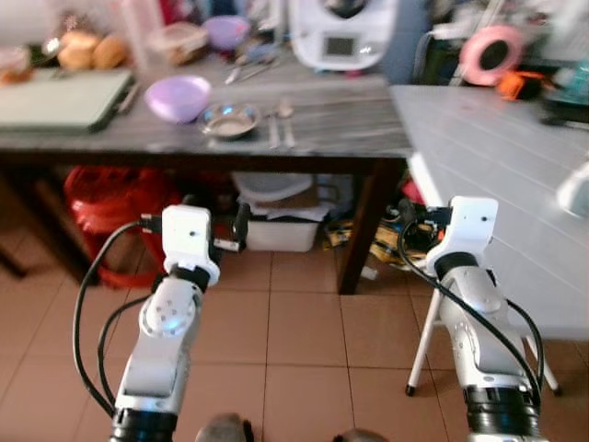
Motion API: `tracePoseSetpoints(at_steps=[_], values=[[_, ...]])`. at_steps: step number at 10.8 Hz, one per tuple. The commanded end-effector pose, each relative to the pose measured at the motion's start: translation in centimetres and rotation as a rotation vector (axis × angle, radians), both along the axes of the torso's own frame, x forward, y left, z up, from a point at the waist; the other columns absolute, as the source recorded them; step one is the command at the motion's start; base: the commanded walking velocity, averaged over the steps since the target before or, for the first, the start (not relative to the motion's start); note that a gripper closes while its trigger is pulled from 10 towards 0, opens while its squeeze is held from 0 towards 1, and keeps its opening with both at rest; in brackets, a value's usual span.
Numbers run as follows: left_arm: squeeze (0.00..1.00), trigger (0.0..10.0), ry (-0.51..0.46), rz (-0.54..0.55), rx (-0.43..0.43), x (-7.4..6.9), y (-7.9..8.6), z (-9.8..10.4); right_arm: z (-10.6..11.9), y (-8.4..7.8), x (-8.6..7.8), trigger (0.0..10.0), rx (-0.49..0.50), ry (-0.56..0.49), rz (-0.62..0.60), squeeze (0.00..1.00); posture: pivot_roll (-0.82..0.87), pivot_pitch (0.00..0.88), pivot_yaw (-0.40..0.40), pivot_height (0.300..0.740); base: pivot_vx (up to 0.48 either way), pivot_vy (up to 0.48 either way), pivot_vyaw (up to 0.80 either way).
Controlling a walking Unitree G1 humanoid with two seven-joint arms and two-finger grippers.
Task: Setting the table
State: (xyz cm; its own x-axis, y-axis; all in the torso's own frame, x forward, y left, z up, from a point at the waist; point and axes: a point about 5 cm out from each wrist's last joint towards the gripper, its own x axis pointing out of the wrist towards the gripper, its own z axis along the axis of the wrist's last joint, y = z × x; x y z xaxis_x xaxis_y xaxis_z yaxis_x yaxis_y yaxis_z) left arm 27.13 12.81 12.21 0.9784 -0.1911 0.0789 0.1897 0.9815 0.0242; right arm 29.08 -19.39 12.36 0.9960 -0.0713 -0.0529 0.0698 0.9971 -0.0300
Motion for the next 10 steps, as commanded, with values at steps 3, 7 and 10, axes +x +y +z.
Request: tracePoseSetpoints(at_steps=[3,7,10], values=[[0.00,10.0,-0.022,-0.010,-0.003,0.15,-0.13,0.52,0.38,0.13,0.22,10.0,-0.001,-0.009,0.005,0.00,-0.01,0.000,0.021,0.740,0.000,-0.353,0.00],[0.00,10.0,-0.021,-0.011,-0.003,0.17,-0.18,0.51,0.47,0.30,0.33,10.0,0.002,-0.013,0.011,0.00,-0.01,0.000,0.021,0.740,0.000,-0.428,0.00],[0.00,10.0,-0.020,-0.013,-0.003,0.18,-0.24,0.48,0.47,0.30,0.22,10.0,0.001,-0.016,0.009,0.00,-0.01,0.000,0.023,0.740,0.000,-0.429,0.00]])
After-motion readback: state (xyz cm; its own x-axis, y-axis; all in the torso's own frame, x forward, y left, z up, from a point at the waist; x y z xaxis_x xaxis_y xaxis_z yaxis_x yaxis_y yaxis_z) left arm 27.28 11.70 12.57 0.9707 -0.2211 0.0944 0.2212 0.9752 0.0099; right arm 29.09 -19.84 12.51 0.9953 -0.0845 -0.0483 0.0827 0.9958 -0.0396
